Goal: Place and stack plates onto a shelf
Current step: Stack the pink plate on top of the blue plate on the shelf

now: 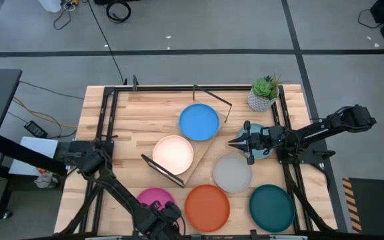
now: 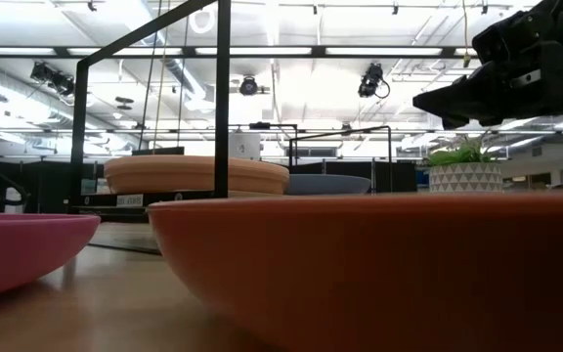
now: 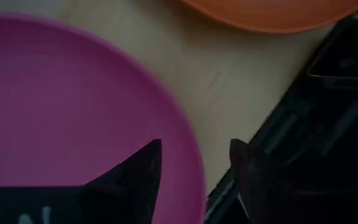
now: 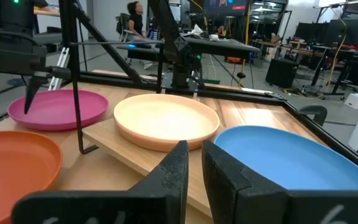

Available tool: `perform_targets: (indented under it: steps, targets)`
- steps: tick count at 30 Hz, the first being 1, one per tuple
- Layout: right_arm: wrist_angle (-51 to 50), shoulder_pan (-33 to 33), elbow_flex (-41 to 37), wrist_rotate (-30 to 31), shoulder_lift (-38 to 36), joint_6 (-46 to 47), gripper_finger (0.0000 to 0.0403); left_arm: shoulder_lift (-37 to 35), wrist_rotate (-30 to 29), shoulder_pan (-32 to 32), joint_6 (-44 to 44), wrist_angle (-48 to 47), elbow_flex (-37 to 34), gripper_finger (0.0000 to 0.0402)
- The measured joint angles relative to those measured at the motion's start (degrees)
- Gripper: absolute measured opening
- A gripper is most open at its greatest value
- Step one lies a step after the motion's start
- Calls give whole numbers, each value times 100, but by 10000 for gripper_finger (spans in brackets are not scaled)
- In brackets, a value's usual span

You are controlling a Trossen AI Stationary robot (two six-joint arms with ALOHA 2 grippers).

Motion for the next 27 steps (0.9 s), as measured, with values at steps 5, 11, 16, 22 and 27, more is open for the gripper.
perform_targets:
  steps: [5,11,16,22,27]
  targets:
    - [-2,0,0,0,0,15,53,3,1,33,264,96,0,199]
    - [-4,0,0,0,0,17,53,253,505,101,338,-40,0,185]
    - [-2,0,2,0,0,22,53,262,728,235,370,-513,2,164]
    - [-4,0,2,0,0,22,53,260,1357,258,333,-770,5,75]
    - [-6,0,2,0,0,49,53,18,1845,253,285,-854,64,20]
